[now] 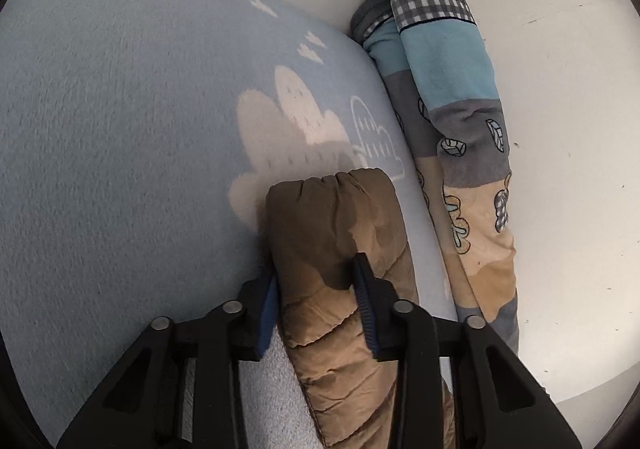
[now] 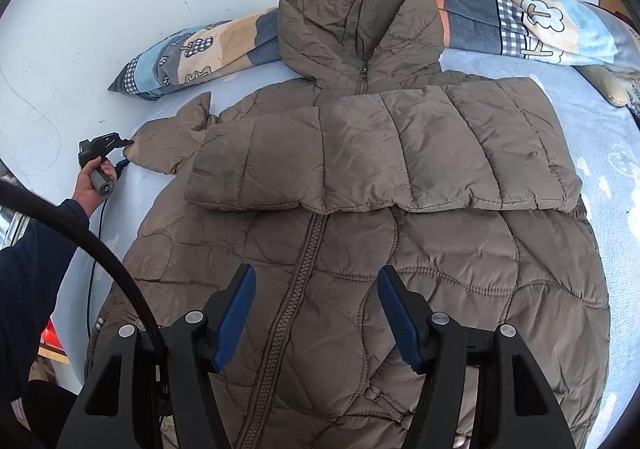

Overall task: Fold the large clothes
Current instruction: 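Grasp the other sleeve cuff with the left tool and lift it, then fold the held sleeve across the jacket body and open the left tool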

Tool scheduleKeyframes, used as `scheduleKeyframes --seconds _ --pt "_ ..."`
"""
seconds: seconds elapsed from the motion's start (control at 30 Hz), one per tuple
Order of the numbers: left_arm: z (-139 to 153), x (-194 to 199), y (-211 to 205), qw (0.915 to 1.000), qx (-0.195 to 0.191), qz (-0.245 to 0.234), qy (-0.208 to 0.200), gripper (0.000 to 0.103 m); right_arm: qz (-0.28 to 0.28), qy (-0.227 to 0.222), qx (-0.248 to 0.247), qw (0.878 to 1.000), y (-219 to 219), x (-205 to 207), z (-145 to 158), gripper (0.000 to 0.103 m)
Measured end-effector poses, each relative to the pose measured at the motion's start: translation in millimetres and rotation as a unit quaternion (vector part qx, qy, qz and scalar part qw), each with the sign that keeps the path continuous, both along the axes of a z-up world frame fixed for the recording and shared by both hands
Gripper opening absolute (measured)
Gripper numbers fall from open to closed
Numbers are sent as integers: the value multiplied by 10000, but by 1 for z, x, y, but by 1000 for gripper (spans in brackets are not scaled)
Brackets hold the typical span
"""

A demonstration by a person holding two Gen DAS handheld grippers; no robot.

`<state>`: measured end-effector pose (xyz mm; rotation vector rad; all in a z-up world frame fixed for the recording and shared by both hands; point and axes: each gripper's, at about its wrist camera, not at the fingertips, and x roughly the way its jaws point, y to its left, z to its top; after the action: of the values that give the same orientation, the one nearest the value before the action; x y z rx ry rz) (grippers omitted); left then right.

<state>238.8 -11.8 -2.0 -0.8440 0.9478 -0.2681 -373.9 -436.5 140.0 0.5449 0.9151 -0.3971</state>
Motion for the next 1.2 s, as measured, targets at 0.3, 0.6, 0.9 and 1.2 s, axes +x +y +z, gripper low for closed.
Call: scheduleKeyframes --seconds 0.3,0.6,0.9,1.2 --pt "47 -23 1 9984 7 -225 -521 12 -470 -136 24 9988 -16 -13 6 68" --pt "160 -76 -2 9900 107 -587 -1282 12 -1129 -580 23 9919 -41 -41 35 68" --pt "278 -157 -34 9744 -12 -957 -2037 12 -1661 -911 -229 9816 -64 -75 67 68" --pt "355 -271 -136 9432 57 -2023 -2635 12 -2207 -1425 -312 9644 -86 -122 89 68"
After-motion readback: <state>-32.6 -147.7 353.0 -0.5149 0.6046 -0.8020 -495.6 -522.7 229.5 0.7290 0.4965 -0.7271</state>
